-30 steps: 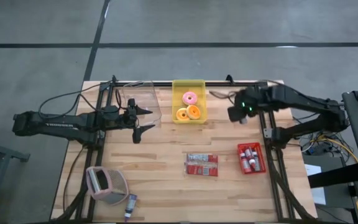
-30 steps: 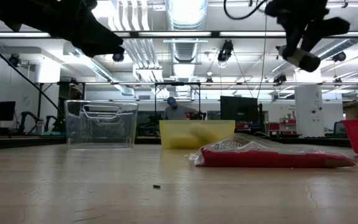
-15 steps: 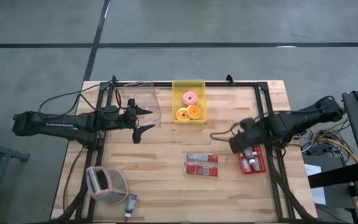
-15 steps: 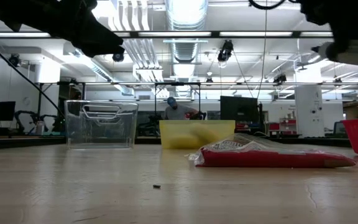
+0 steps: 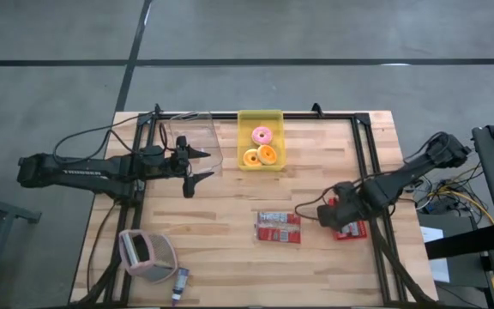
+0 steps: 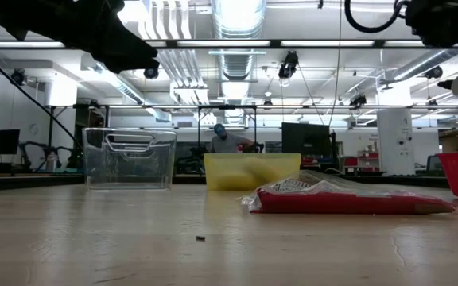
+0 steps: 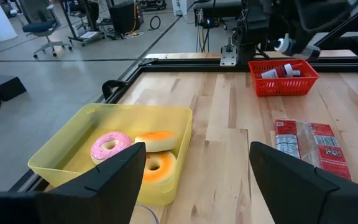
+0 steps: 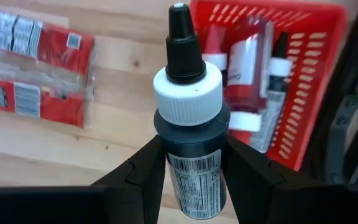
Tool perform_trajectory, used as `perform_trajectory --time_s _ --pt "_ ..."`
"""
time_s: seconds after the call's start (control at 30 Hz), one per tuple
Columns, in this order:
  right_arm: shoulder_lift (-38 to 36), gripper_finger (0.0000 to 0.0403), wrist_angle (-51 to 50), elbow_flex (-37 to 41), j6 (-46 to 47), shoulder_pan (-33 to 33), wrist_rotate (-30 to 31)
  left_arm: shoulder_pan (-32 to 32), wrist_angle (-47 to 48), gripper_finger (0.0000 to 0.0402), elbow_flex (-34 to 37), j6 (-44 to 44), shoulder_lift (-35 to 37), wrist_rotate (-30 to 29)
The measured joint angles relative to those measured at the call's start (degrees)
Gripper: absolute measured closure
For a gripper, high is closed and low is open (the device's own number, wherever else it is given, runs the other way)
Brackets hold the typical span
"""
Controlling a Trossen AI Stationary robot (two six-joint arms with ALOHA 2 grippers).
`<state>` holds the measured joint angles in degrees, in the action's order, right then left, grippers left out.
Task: Pick & Place Food Item
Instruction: Put the black food coloring bottle into the red bin
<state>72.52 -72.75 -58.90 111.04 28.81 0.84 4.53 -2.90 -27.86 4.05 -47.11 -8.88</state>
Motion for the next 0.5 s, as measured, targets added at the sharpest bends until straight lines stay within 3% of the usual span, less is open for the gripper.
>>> perform_trajectory --time_s 0.5 --pt "1.4 0.0264 1.4 6.0 2.6 1.3 0.2 0.0 0.0 0.0110 0.0 0.0 0.0 0.0"
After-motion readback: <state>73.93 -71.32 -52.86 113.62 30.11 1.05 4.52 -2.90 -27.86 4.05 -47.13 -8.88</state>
